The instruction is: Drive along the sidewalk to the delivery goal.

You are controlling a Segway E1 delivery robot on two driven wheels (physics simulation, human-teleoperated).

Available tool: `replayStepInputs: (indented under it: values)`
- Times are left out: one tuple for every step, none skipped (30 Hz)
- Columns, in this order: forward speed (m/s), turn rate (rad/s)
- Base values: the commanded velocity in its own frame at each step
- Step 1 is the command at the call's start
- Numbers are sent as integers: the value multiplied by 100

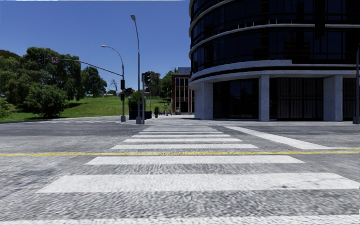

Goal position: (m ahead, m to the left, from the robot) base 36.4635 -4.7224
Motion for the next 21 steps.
replayStepInputs:
  values:
    - [200, 0]
    - [200, 0]
    - [200, 0]
    - [200, 0]
    - [200, 0]
    - [200, 0]
    - [200, 0]
    - [200, 0]
    - [200, 0]
    - [200, 0]
    - [200, 0]
    - [200, 0]
    - [200, 0]
    - [200, 0]
    - [200, 0]
    - [200, 0]
    - [200, 0]
    - [200, 0]
    - [200, 0]
    - [200, 0]
    - [200, 0]
